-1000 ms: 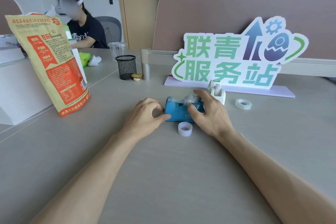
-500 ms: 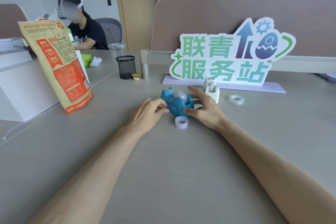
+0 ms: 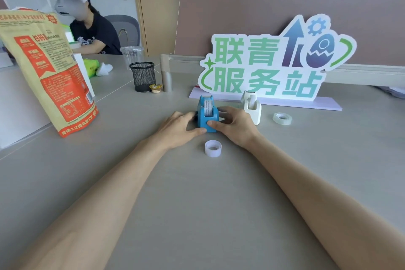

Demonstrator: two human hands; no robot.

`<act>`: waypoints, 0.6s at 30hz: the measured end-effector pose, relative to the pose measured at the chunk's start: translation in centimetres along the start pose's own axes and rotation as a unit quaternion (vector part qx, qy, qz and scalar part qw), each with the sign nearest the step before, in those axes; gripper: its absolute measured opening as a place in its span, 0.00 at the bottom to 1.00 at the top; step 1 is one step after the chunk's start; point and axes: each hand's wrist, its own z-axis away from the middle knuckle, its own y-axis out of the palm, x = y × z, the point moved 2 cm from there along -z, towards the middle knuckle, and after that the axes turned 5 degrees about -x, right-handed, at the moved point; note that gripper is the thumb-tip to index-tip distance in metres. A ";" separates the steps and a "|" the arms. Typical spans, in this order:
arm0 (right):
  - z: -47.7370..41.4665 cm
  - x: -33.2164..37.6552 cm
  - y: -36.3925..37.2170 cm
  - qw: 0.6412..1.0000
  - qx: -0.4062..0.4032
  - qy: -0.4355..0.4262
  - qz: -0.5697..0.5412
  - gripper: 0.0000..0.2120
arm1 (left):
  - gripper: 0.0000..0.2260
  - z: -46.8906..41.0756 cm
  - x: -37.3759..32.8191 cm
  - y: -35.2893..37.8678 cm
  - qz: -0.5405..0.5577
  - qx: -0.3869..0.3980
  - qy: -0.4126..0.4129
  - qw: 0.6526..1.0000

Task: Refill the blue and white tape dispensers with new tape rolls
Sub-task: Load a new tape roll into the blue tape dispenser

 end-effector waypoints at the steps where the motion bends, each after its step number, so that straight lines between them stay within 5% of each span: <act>1: -0.5 -0.1 0.2 1.000 0.000 -0.001 0.007 0.23 | 0.25 -0.7 0.1 0.2 -0.004 0.002 -0.003 1.000; 8: -3.9 -1.2 2.2 0.991 -0.028 -0.001 0.133 0.15 | 0.17 -4.4 0.4 1.1 -0.016 0.021 -0.010 1.000; 18: -5.1 -1.2 2.5 0.988 -0.022 0.021 0.151 0.12 | 0.15 -5.7 0.3 1.7 -0.038 0.005 -0.010 0.999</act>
